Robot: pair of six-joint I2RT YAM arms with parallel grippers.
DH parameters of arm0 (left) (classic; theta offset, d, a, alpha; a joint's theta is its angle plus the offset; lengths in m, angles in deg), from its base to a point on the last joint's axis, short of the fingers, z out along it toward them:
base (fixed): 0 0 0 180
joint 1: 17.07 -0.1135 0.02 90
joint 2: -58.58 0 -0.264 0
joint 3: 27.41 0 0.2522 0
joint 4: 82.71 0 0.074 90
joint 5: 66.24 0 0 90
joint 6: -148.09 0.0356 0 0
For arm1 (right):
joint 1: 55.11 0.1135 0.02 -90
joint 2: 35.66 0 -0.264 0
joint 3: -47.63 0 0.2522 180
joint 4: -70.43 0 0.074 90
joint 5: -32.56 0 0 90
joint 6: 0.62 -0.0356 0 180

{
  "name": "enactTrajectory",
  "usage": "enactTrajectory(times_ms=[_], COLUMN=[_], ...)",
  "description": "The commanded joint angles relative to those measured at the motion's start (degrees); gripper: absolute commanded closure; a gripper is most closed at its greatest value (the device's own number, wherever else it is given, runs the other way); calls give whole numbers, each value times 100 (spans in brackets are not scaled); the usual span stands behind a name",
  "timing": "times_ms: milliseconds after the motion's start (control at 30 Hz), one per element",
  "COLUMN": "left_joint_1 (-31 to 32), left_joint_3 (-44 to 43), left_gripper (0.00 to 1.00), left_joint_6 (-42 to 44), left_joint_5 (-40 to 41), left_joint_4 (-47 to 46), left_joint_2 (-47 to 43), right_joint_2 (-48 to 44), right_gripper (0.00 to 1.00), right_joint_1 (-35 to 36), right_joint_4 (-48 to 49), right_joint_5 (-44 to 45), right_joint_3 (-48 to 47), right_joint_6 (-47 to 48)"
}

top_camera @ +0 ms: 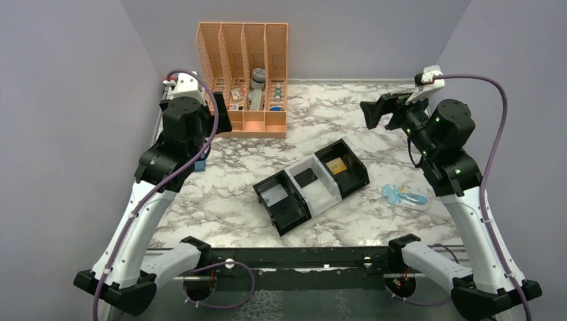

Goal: Take the credit cards out of the card holder

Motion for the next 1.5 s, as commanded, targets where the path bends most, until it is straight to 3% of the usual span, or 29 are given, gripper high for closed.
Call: enactTrajectory(times_ms=[0, 200, 267, 333, 733, 933, 1167, 1467], left_joint_1=[-256, -510, -465, -329, 224, 262, 265, 267], left_joint_3=[542, 1526, 1866, 2188, 3172, 3196, 3341, 3527], left_gripper=[1, 1, 1, 1, 1, 1, 1, 1], left_joint_6=[-179, -579, -691, -807, -1502, -1643, -1753, -1834], left_joint_5=[-902, -2209, -2558, -2755, -2726, -2662, -2621, -2450], left_joint_4=[-372, -816, -940, -1042, -1377, -1484, -1510, -1407], left_joint_2=[-43, 58, 111, 144, 44, -55, -308, -502], right_joint_2=[-280, -388, -254, -133, 528, 717, 1225, 1492], right_gripper=[0, 1, 2, 2, 0, 2, 3, 2], right_joint_1=[-222, -474, -473, -305, 2110, 3277, 3743, 3776], right_joint_4=[296, 906, 768, 384, -1188, -1233, -951, 694], right_joint_5=[-791, -2613, -3238, -3309, -2267, -1640, -896, 159], right_joint_3=[530, 1540, 1731, 1797, 2421, 3164, 3610, 4142], right_joint_6=[-344, -906, -941, -778, -1269, -2015, -2631, -3798])
